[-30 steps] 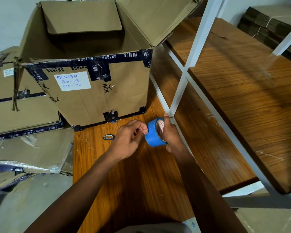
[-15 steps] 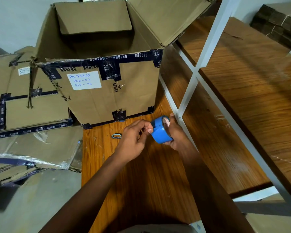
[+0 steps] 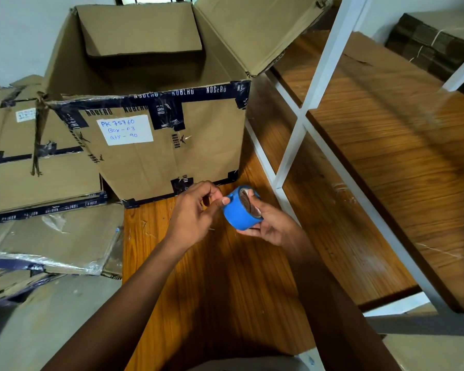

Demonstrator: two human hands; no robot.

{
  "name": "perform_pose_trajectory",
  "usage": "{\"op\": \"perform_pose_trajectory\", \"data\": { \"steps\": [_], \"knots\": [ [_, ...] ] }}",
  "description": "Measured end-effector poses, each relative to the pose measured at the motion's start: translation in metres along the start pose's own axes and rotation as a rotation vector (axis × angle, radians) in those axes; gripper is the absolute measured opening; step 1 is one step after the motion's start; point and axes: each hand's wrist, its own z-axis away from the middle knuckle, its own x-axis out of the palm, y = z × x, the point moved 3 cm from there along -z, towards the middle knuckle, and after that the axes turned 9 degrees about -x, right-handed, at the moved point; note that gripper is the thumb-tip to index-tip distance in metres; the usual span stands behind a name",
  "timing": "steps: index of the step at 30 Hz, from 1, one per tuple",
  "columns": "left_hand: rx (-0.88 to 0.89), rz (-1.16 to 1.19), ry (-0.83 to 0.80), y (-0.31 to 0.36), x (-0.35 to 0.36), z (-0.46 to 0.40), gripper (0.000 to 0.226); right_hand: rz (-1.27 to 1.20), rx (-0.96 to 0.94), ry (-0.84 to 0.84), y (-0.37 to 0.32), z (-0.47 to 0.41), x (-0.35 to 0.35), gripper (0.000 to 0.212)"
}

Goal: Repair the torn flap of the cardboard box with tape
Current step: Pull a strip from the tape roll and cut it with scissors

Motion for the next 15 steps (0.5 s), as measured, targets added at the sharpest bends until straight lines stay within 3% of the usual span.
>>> {"op": "perform_pose_trajectory", "data": {
  "steps": [2,6,15],
  "knots": [
    [0.029,0.014,0.038,0.005,-0.003,0.000,0.011,-0.016,-0.006,0.029,0.002,-0.001,0.001,0.062],
    [0.128,-0.028,0.056,0.020,-0.008,0.002,0.011,-0.075,0.028,0.102,0.002,-0.003,0.005,0.045],
    [0.078,-0.055,0.030,0.011,-0.023,-0.006,0.012,0.212,0.141,0.026,0.016,-0.008,-0.017,0.032]
  ]
}}
